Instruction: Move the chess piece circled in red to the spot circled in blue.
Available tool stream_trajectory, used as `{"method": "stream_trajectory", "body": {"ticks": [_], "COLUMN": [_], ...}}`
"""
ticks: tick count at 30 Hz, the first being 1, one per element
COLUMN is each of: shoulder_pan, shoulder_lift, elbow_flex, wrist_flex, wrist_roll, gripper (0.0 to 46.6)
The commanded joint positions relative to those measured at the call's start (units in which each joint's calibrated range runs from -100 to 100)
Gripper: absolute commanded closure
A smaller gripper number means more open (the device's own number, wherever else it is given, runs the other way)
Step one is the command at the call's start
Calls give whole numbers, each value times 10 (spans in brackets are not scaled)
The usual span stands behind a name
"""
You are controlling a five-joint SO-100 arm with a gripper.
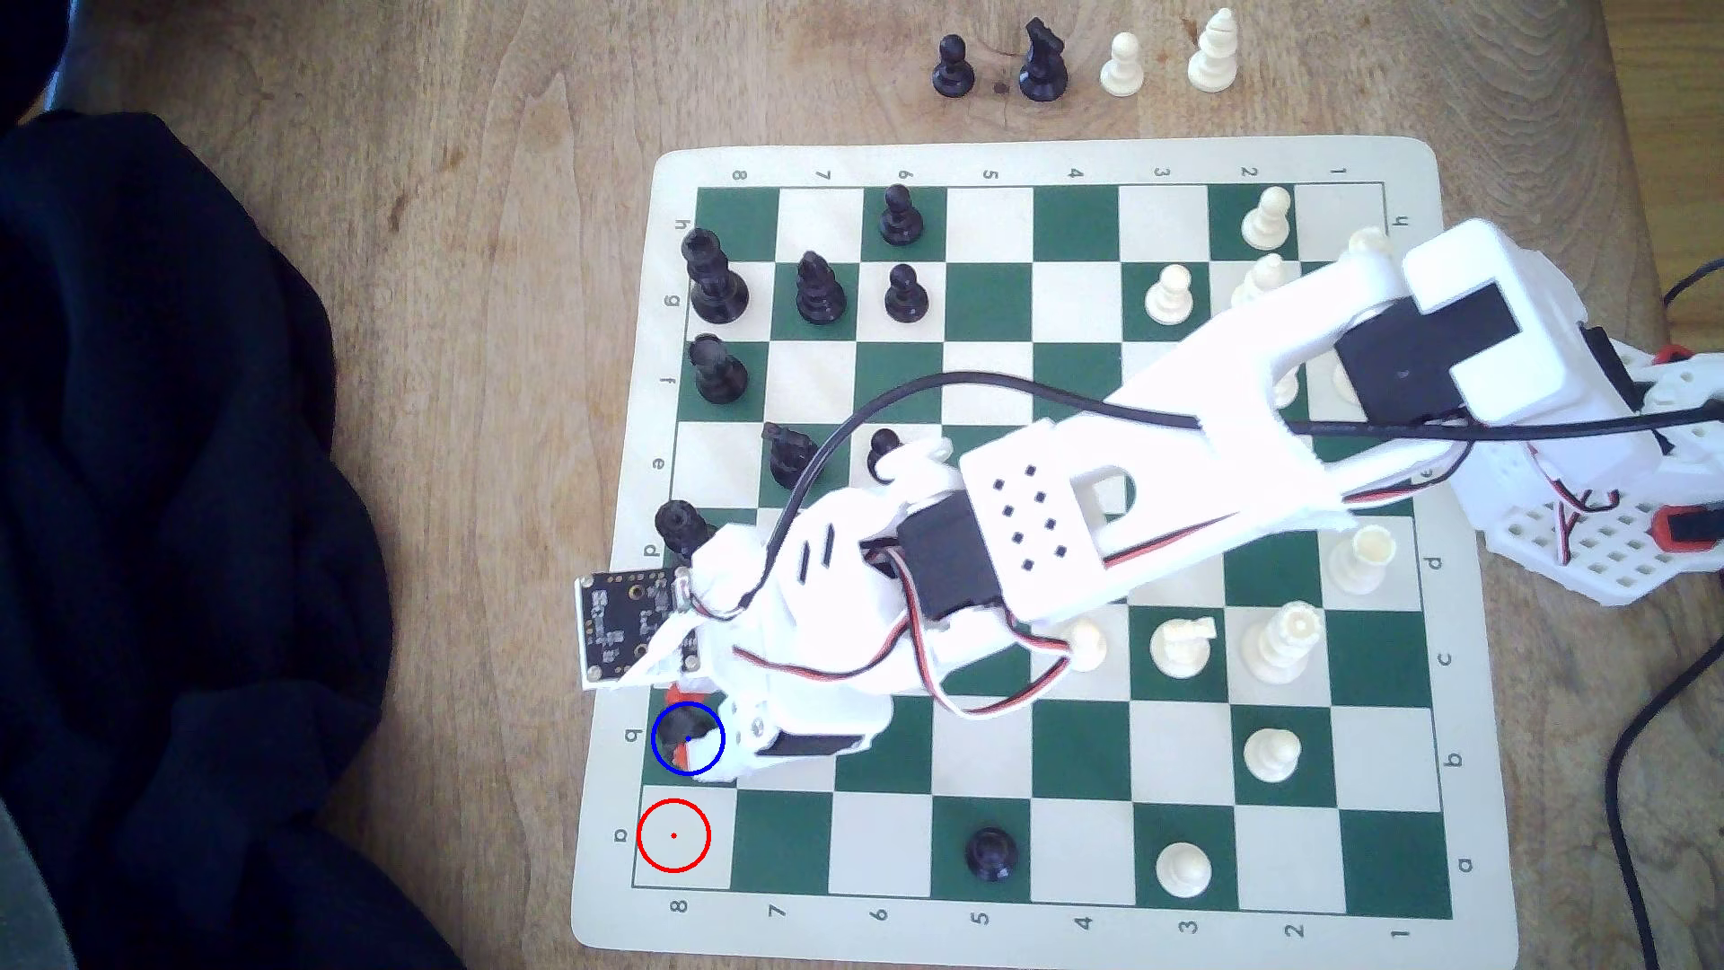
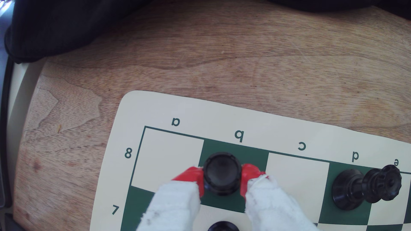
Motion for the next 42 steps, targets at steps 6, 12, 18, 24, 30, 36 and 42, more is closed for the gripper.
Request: {"method": "stream_trajectory", "body": {"ticks": [6,12,18,24,30,36,42], "shoulder_pan": [2,7,8,9,14,27,6], "shoulder_lift": [-17,-7,0,1,-11,-44,-91], "elbow_flex": [-59,-62,-61,-62,-63,-52,-43], "wrist_flex": [0,-1,-1,0,7,9,59], "wrist_roll": [5,6,7,7,10,15,6], "gripper": [464,464,464,384,306,251,245]}}
